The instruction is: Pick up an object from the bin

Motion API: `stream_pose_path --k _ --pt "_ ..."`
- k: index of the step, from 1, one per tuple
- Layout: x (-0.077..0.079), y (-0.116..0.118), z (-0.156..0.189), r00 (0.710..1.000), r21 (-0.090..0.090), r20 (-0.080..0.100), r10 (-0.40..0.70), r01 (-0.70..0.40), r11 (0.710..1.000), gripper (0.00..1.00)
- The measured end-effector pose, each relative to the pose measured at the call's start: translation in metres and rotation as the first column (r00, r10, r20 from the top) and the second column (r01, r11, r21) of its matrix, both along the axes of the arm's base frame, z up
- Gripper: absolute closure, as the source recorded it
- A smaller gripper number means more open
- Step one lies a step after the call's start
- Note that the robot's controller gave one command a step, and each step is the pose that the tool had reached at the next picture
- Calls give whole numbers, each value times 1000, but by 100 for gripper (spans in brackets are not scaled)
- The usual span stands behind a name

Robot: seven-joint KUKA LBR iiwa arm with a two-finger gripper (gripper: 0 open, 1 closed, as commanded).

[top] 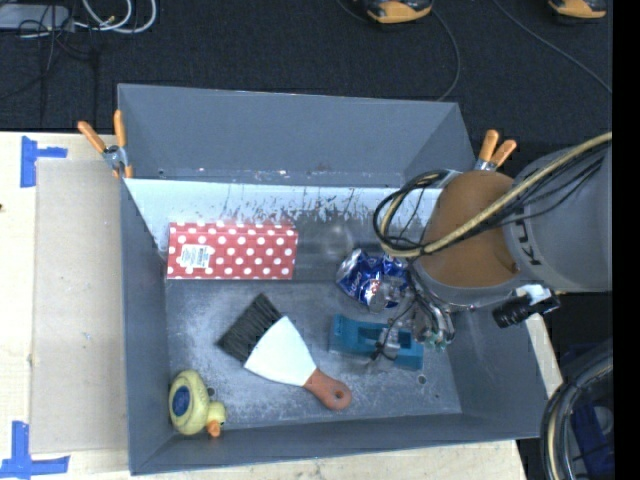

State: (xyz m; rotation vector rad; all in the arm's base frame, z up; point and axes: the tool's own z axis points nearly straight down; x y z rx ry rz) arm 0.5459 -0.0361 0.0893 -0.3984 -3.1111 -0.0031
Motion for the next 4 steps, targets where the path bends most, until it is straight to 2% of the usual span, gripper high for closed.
stream_pose_path --k 1,2,3,4 --pt "4 5 -7 998 -1 -2 -66 66 998 100" --pt "4 6 -4 998 -1 -1 -67 67 998 100" --pt "-17 -10 -20 995 2 -3 102 -102 995 100" --pt "-17 -10 -20 995 2 -3 102 -102 995 100"
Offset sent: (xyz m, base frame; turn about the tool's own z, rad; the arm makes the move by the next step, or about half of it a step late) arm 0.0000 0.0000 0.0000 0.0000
